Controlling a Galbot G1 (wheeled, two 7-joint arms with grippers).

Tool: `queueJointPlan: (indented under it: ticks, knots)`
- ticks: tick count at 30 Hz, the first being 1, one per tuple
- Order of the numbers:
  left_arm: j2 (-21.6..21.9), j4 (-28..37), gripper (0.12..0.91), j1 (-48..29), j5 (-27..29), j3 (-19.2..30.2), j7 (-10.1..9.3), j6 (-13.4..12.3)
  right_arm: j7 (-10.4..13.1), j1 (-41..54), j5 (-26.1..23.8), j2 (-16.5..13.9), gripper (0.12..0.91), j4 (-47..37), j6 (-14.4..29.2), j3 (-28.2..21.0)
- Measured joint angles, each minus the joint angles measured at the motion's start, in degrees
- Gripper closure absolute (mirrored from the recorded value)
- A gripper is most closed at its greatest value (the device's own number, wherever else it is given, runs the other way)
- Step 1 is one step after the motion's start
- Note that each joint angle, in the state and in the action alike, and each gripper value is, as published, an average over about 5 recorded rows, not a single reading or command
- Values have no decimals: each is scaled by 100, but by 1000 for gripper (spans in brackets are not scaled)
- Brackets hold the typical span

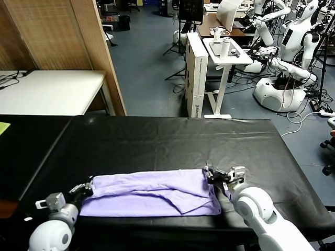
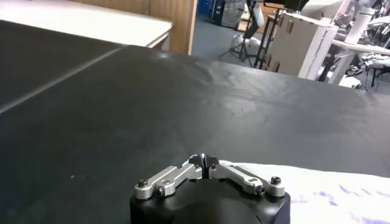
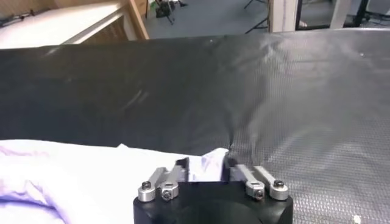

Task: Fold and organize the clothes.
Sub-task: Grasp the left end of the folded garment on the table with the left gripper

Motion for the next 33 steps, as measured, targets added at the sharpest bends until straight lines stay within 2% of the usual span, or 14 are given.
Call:
queueJointPlan:
  ticks: [13,15,16,19,22,24,26,27,30,33]
  knots:
    - [-83,517,872,-851,109,338,-19,-1,12,120,-57,196,885,-284,191,171]
    - [-85,553,872,-939,117,367,-8,-14,-48,89,-61,197,882,-267,200,207]
    - [-84,564,872,-970,126,376,1,-24,-103,70,-61,188,865,-248,201,226]
    - [-65,558,856,-998,175,380,28,-62,-346,4,-100,133,741,-169,212,282]
    - [-14,512,739,-962,209,351,38,-84,-540,-67,-223,53,593,-84,268,326]
    - [35,470,607,-925,210,315,38,-87,-614,-116,-277,-9,460,-19,309,360]
    - [93,426,493,-881,188,271,39,-90,-653,-170,-282,-78,293,62,334,403]
    - [127,401,417,-852,150,245,37,-84,-664,-202,-272,-118,241,114,344,425]
    - [239,305,243,-745,-130,150,4,21,-676,-320,-172,-271,140,307,360,513]
    - [393,148,144,-613,-620,22,-79,361,-643,-457,52,-461,121,519,352,637]
